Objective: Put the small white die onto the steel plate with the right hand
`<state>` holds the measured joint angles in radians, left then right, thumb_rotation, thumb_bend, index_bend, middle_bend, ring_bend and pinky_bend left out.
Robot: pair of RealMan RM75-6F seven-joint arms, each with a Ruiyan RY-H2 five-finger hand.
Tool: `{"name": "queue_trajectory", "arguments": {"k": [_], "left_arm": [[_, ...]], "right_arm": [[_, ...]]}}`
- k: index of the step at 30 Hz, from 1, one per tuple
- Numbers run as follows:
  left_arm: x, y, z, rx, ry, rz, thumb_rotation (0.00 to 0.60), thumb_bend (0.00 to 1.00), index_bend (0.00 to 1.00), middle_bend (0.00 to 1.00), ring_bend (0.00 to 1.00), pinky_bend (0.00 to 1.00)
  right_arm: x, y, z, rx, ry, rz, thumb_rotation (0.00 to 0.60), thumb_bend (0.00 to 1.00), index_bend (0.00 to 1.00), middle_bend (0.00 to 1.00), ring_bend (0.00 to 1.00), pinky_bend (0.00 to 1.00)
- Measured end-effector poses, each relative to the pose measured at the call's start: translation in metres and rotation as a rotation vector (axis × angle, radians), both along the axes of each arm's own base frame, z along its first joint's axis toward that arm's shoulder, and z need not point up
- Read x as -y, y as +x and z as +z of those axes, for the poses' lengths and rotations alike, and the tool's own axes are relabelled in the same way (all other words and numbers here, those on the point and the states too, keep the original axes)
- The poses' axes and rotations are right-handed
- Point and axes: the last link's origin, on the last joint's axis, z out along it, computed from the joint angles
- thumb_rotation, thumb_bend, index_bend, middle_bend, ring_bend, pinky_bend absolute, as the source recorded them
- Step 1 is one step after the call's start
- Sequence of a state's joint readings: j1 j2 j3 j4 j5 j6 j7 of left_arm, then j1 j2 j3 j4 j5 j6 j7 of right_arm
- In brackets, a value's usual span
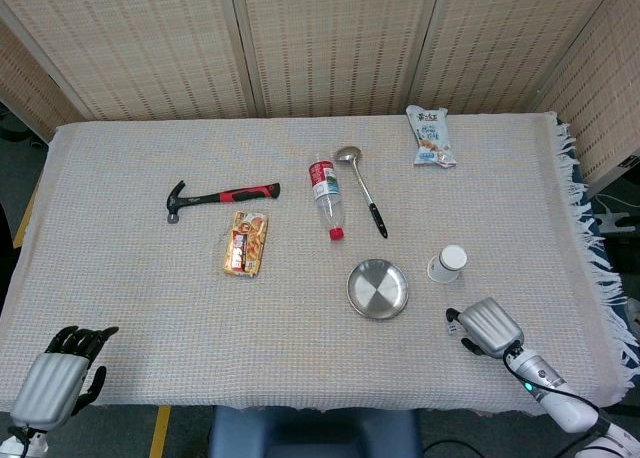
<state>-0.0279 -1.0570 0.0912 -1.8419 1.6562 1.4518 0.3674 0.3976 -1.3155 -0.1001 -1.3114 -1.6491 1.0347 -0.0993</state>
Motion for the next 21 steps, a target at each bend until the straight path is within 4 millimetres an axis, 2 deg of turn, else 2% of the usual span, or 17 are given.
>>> {"name": "queue_trajectory", "arguments": {"k": [21], "left_arm": [[0.0003,0.0001,0.0002,0.002,0.001,0.000,0.600,0.52,0.19,0.28,0.22,0.19]], "right_arm": [[0.0073,-0.0053,-0.0075,0.024,-0.006,0.011,0.600,0.22,0.48,0.88,0.71,0.95]]}}
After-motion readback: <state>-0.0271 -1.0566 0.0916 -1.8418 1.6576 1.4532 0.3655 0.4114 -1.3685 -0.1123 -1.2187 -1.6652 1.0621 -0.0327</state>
